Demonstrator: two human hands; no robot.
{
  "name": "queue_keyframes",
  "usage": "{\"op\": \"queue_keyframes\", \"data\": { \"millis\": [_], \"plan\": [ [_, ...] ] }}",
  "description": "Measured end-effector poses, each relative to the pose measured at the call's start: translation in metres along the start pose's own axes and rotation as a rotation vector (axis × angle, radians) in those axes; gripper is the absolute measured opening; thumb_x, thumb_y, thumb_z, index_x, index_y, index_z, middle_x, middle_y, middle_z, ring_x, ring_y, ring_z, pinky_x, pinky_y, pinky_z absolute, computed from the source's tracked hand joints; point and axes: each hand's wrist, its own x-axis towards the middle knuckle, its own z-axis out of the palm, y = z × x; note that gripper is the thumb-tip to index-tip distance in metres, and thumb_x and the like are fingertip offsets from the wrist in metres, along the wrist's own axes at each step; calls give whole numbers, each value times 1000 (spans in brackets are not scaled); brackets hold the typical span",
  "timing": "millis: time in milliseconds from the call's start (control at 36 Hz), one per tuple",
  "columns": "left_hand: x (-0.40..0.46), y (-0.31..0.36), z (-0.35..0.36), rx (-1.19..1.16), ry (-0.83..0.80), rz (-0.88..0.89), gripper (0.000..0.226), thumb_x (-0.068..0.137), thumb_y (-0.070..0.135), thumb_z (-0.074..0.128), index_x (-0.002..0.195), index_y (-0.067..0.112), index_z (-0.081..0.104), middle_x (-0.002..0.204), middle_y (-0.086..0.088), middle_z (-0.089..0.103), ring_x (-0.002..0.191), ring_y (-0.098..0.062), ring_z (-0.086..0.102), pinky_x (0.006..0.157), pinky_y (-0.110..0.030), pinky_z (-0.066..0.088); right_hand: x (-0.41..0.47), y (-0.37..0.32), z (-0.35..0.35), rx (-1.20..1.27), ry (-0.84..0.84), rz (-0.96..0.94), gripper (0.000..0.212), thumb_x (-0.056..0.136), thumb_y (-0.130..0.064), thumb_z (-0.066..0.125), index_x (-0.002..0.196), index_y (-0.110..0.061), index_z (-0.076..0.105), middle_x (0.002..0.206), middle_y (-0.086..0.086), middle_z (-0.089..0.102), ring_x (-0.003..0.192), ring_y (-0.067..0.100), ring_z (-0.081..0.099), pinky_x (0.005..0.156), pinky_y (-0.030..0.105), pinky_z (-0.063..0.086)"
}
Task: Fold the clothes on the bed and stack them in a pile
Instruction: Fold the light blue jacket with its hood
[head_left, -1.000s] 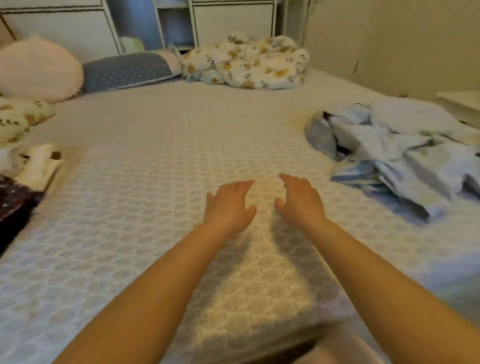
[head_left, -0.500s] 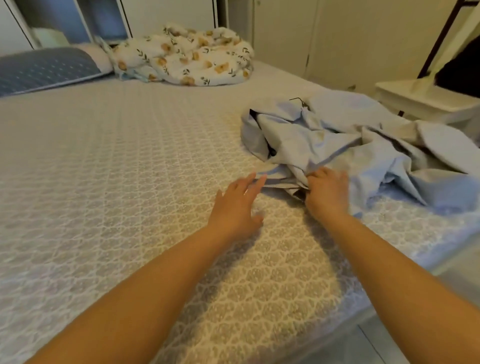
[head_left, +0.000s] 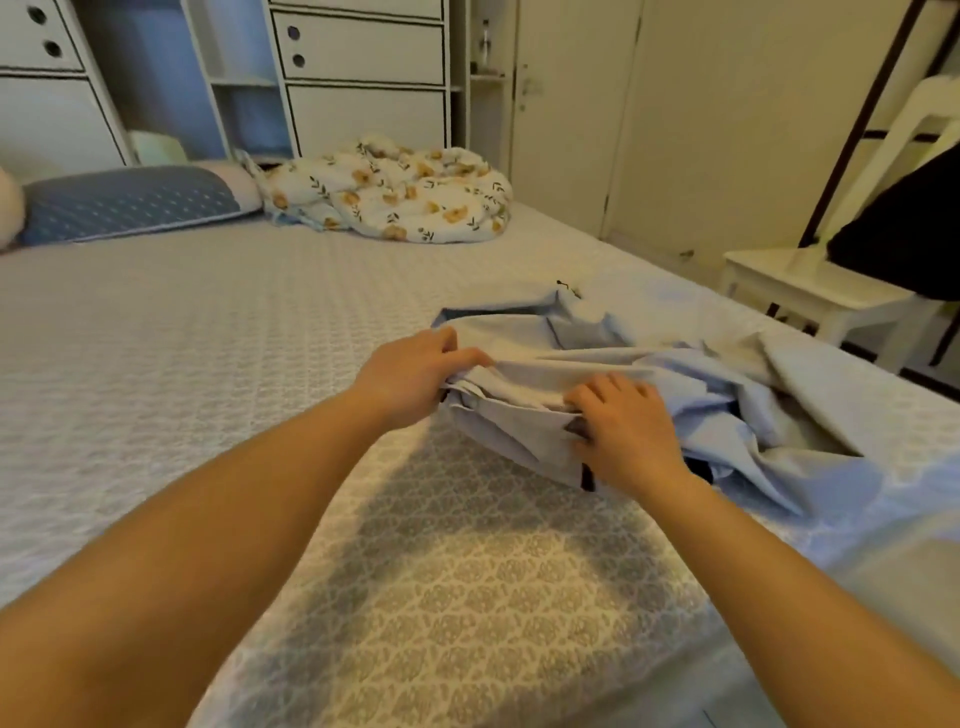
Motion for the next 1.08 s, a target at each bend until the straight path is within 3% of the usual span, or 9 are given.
{"op": "queue_keyframes", "data": {
  "millis": [83,194,278,444,583,694,778,917,1083],
  "plan": [
    [-37,-33,-27,73,-48,-58,49,92,13,56,130,42,48,102,-4,44,82,-24,44,56,-35,37,0,-7,-5,-20,134,86,18,70,-6,76,86,-5,66,91,17,62,85,38,58,70,44,42],
    [-104,-76,-57,259,-181,-143,62,92,4,51,135,48,40,113,-1,42,97,-24,44,60,-33,33,12,-40,-6,-33,29,119,55,85,-23,63,136,-15,46,134,14,47,124,33,41,97,48,33],
    [-163,-109,-80,330,-329,-273,66,93,6,50,137,53,35,123,2,42,108,-23,44,67,-30,41,12,-64,-10,-63,-63,140,73,82,-35,67,144,-20,32,144,9,37,133,28,32,106,48,25],
    [-217,-114,-106,55,-874,-623,62,91,40,58,145,43,29,148,-7,31,133,-29,33,106,-38,34,23,-129,-32,119,-290,64,16,87,-27,63,99,-21,55,107,8,63,98,29,59,67,31,37],
    [-182,-47,-109,-559,-268,-492,83,79,51,71,148,32,28,153,0,32,137,-20,32,108,-31,28,42,-183,-63,300,-71,-97,15,97,-19,46,102,-15,59,104,12,65,87,32,58,60,32,31],
    [-159,-16,-96,-500,-92,-495,30,91,26,58,121,20,59,122,-6,61,111,-28,56,77,-32,43,44,-195,-85,506,67,-155,26,94,-13,52,118,-6,60,117,16,63,102,36,58,75,39,42],
    [-160,-22,-94,-340,23,-582,23,94,12,46,112,11,60,112,-16,64,102,-36,58,73,-36,44,36,-181,-90,233,-71,-228,25,91,-37,57,108,-20,50,98,5,59,94,31,58,60,34,37],
    [-178,-47,-96,-138,10,-478,37,96,13,43,130,24,53,119,-12,61,101,-33,58,80,-40,46,25,-150,-89,-150,-433,0,51,81,-63,55,115,-27,44,115,2,58,105,26,55,84,40,36],
    [-200,-73,-94,87,-165,-514,27,96,22,42,121,29,50,104,-6,58,92,-29,58,72,-35,42,21,-135,-94,-303,-486,127,40,90,-48,47,123,-26,51,122,1,58,113,25,53,107,53,28]
  ]
}}
